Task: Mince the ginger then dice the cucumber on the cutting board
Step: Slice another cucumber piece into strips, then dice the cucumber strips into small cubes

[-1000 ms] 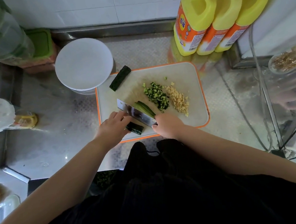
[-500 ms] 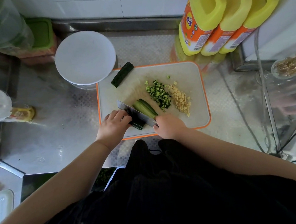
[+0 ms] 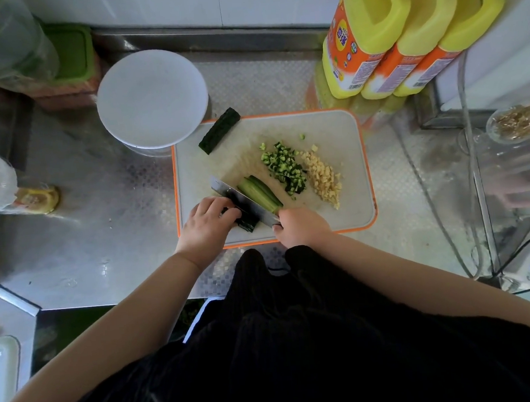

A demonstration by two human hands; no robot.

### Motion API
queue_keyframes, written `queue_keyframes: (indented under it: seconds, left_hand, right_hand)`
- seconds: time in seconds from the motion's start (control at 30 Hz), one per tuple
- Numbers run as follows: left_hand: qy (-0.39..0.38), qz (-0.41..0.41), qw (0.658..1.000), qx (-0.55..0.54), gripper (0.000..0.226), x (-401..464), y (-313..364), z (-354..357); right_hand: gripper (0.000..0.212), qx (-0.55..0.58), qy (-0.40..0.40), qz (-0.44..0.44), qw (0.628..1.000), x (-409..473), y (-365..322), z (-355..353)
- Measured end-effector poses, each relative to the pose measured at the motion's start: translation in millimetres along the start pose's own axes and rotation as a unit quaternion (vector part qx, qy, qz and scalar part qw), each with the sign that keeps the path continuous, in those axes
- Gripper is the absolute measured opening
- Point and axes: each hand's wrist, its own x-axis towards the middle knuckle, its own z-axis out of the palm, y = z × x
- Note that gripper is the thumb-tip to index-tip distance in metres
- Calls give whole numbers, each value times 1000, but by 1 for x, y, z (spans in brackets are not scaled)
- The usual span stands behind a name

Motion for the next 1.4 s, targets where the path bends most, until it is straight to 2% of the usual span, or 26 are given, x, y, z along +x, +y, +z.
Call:
queue_keyframes:
  seconds: [0.1, 0.2, 0.27, 0.37, 0.43, 0.5, 0.6, 0.67, 0.8, 0.87, 1.03, 1.07, 1.2, 1.33, 1.4]
  left_hand:
    - [36, 40, 998, -16, 23, 7, 5, -3]
    - [35, 56, 997, -37, 23, 30, 14, -5]
    - [-55, 41, 998, -11, 42, 55, 20, -10]
    - [-207, 52, 975, 62, 58, 93, 24, -17]
    - [-244, 92, 958, 121, 54, 106, 23, -20]
    - [-247, 123, 949, 151, 45, 108, 22, -23]
    - [-256, 98, 958, 90, 34, 105, 19, -27]
    - [-242, 40, 969, 42, 29, 105, 12, -32]
    - [-102, -67, 990, 68, 19, 104, -16, -46]
    - [-83, -105, 988, 71, 23, 97, -26, -45]
    - [-123, -102, 986, 42, 37, 75, -29, -35]
    - [-107, -107, 988, 28, 37, 69, -28, -35]
    - [50, -108, 992, -40, 34, 40, -16, -34]
    - [-70, -142, 981, -109, 61, 9, -4, -22]
    - [-67, -131, 984, -104, 62, 2, -3, -15]
  right_hand:
    - [22, 49, 46, 18, 998, -2, 2, -6]
    - [21, 125, 167, 37, 977, -8, 10, -15]
    - [22, 157, 217, 57, 962, -9, 18, -21]
    - [25, 155, 222, 90, 958, -7, 29, -22]
    - [24, 147, 226, 95, 958, -8, 33, -18]
    - [25, 149, 237, 96, 955, -10, 37, -12]
    - [26, 154, 245, 92, 953, -9, 40, -7]
    - [26, 159, 250, 80, 952, -9, 39, -9]
    - [24, 159, 249, 49, 954, -9, 33, -12]
    - [23, 154, 232, 43, 959, -8, 28, -11]
    - [26, 101, 188, 34, 976, -6, 24, -8]
    - [26, 99, 179, 35, 978, -6, 24, -7]
    - [25, 69, 138, 19, 988, -6, 27, -6]
    - [21, -5, 76, -10, 997, -7, 29, -7]
    - [20, -34, 52, -21, 998, -7, 28, -7]
